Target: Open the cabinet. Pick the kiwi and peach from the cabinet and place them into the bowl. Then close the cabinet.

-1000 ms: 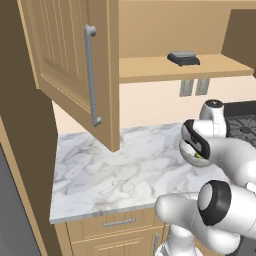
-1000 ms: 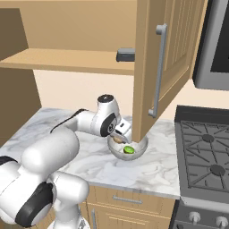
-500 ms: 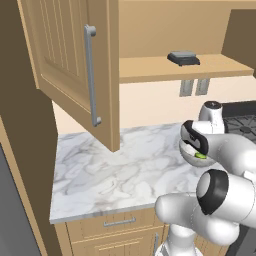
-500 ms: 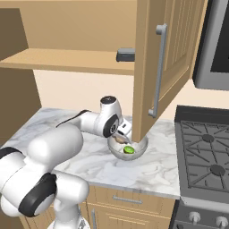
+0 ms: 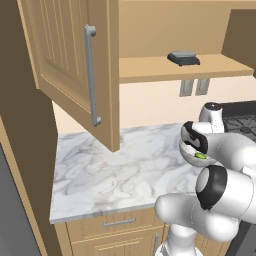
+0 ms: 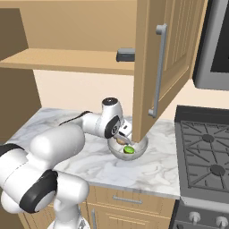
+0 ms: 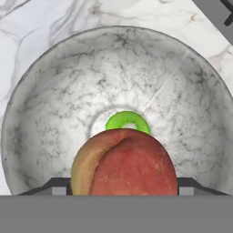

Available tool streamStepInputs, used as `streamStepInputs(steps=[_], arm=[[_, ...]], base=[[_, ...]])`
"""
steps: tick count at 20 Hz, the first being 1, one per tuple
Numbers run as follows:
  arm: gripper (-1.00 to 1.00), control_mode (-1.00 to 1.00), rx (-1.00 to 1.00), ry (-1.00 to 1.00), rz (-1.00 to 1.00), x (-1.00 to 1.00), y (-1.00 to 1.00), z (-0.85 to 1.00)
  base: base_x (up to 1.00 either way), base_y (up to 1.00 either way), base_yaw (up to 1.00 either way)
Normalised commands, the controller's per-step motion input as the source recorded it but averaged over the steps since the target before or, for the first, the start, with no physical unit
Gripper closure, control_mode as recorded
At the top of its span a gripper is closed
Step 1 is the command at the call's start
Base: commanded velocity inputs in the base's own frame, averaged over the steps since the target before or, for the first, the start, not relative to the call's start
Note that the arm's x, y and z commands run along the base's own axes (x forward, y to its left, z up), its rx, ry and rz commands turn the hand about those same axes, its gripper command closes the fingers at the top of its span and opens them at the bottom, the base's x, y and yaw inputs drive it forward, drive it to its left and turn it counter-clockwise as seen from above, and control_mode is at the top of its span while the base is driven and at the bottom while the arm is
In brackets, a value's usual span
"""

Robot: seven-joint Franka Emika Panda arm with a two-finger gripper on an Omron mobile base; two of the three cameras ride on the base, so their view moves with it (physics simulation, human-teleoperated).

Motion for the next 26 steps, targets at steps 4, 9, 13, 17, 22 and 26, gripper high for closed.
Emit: streamStepInputs(steps=[4, 9, 13, 17, 22, 26], arm=[[1.0, -1.0, 0.0, 0.0, 0.0, 0.02, -0.01, -0.03], [-1.0, -1.0, 0.0, 0.0, 0.0, 0.01, 0.0, -0.04], [-1.0, -1.0, 0.0, 0.03, 0.0, 0.0, 0.0, 0.0], [-1.0, -1.0, 0.0, 0.01, 0.0, 0.0, -0.01, 0.0], [-1.0, -1.0, 0.03, 0.0, 0.0, 0.0, -0.22, 0.0], [-1.0, -1.0, 0.0, 0.0, 0.0, 0.0, -0.26, 0.0]], base=[[0.0, 0.0, 0.0], [0.0, 0.0, 0.0], [0.0, 0.0, 0.0], [0.0, 0.0, 0.0], [0.0, 0.0, 0.0], [0.0, 0.0, 0.0]])
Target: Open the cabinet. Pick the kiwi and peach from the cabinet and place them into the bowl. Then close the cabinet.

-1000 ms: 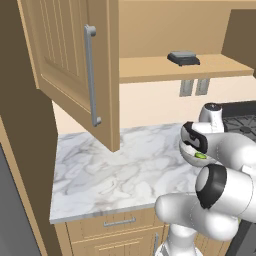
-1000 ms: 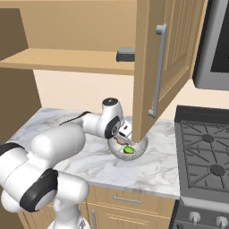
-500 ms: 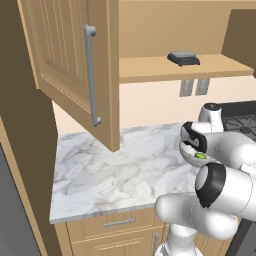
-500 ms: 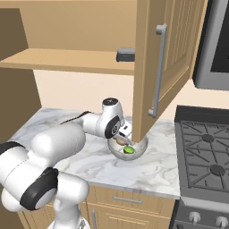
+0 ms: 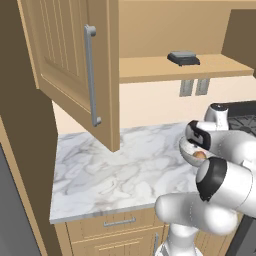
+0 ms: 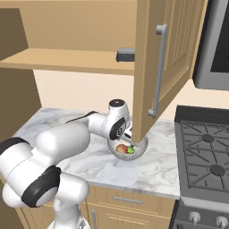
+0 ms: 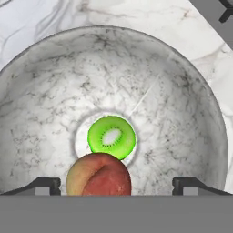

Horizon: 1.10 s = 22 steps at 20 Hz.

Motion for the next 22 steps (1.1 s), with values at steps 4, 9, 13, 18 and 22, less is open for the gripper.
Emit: streamStepInputs(steps=[4, 9, 13, 18, 22], arm=[[-1.0, -1.0, 0.0, -0.04, 0.0, 0.0, -0.03, 0.1], [-1.0, -1.0, 0.0, -0.06, 0.03, -0.16, 0.06, 0.31], [-1.0, -1.0, 0.0, -0.03, 0.01, -0.36, 0.11, 0.39], [-1.0, -1.0, 0.0, -0.04, 0.01, -0.37, 0.19, 0.46], [-1.0, -1.0, 0.0, -0.05, 0.01, -0.34, 0.23, 0.5]], base=[[0.0, 0.0, 0.0], [0.0, 0.0, 0.0], [0.0, 0.0, 0.0], [0.0, 0.0, 0.0], [0.0, 0.0, 0.0]])
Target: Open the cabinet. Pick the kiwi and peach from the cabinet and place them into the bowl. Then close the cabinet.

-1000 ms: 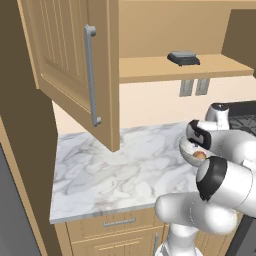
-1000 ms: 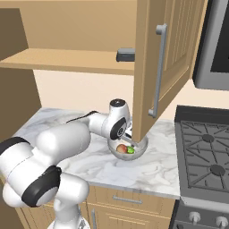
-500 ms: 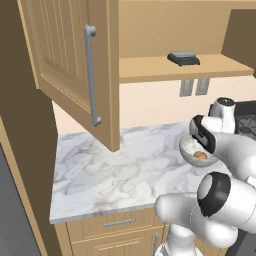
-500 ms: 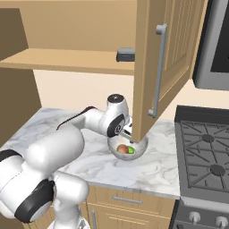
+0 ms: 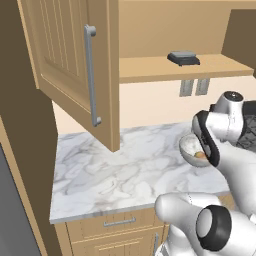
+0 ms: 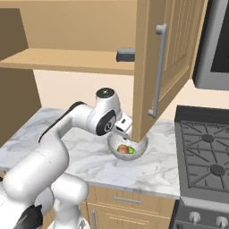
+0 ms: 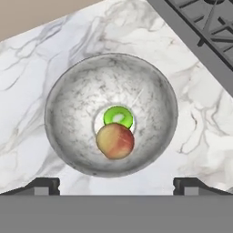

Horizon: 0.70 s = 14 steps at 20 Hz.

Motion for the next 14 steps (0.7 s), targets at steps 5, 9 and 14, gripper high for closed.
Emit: streamStepInputs(steps=[5, 9, 14], arm=[[-1.0, -1.0, 0.0, 0.0, 0.0, -0.36, 0.23, 0.42], [-1.0, -1.0, 0.0, 0.0, 0.0, -0.5, 0.1, 0.44], [-1.0, -1.0, 0.0, 0.0, 0.0, -0.6, 0.05, 0.42]], base=[[0.0, 0.0, 0.0], [0.0, 0.0, 0.0], [0.0, 0.0, 0.0]])
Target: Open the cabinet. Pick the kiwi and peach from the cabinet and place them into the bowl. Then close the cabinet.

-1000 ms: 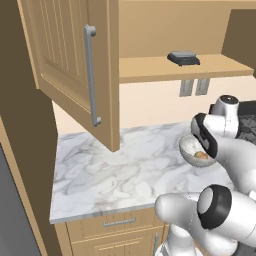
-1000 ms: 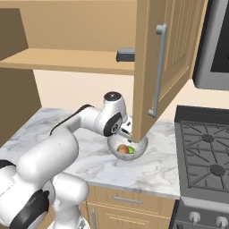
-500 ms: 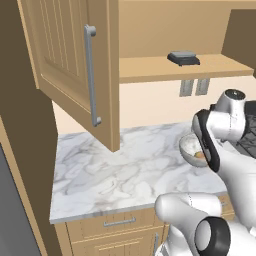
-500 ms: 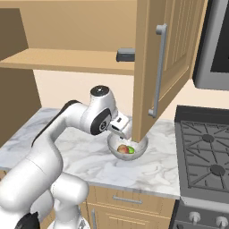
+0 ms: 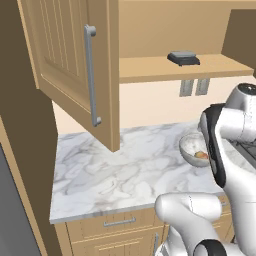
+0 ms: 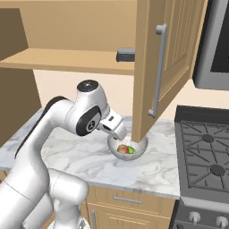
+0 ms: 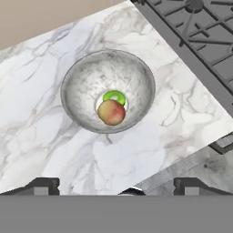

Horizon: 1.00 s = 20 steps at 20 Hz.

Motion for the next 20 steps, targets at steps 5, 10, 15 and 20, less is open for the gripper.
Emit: streamStepInputs(steps=[5, 10, 15, 20], arm=[[-1.0, -1.0, 0.0, 0.0, 0.0, -0.57, 0.08, 0.26], [-1.0, -1.0, 0.0, -0.04, 0.02, -0.51, 0.14, 0.2], [-1.0, -1.0, 0.0, -0.12, 0.01, -0.52, 0.17, 0.23], [-1.0, -1.0, 0.0, -0.1, 0.0, -0.63, 0.06, 0.3]], base=[[0.0, 0.0, 0.0], [0.0, 0.0, 0.0], [0.0, 0.0, 0.0], [0.0, 0.0, 0.0]])
